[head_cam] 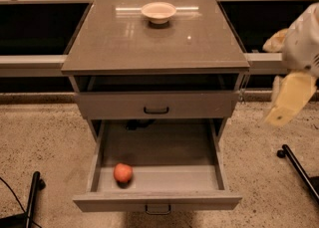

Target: Pick apple from middle drawer and place on counter

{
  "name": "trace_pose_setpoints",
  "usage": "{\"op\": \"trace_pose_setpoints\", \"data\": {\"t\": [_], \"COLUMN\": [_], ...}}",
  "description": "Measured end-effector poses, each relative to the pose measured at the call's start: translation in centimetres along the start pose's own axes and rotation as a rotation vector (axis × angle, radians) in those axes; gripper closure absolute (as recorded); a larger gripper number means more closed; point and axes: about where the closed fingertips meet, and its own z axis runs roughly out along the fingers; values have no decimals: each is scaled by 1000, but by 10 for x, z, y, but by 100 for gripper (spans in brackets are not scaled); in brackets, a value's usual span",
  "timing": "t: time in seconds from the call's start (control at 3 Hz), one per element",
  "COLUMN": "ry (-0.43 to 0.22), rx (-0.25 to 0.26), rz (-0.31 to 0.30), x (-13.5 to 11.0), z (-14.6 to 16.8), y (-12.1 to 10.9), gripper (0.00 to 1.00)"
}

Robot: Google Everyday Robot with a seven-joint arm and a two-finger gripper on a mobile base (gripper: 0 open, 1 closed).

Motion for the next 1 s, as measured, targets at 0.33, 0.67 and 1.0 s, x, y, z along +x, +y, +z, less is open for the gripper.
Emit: {"op": "trace_pose_setpoints", "data": {"t": [0.33,0.67,1.0], "ry": [-233,-417,-455], "rx": [-120,-236,-281], "rz": [85,68,-12], "x": [-16,-37,-50], "z": [88,160,176], "y": [59,113,136], "gripper": [0,0,0]}}
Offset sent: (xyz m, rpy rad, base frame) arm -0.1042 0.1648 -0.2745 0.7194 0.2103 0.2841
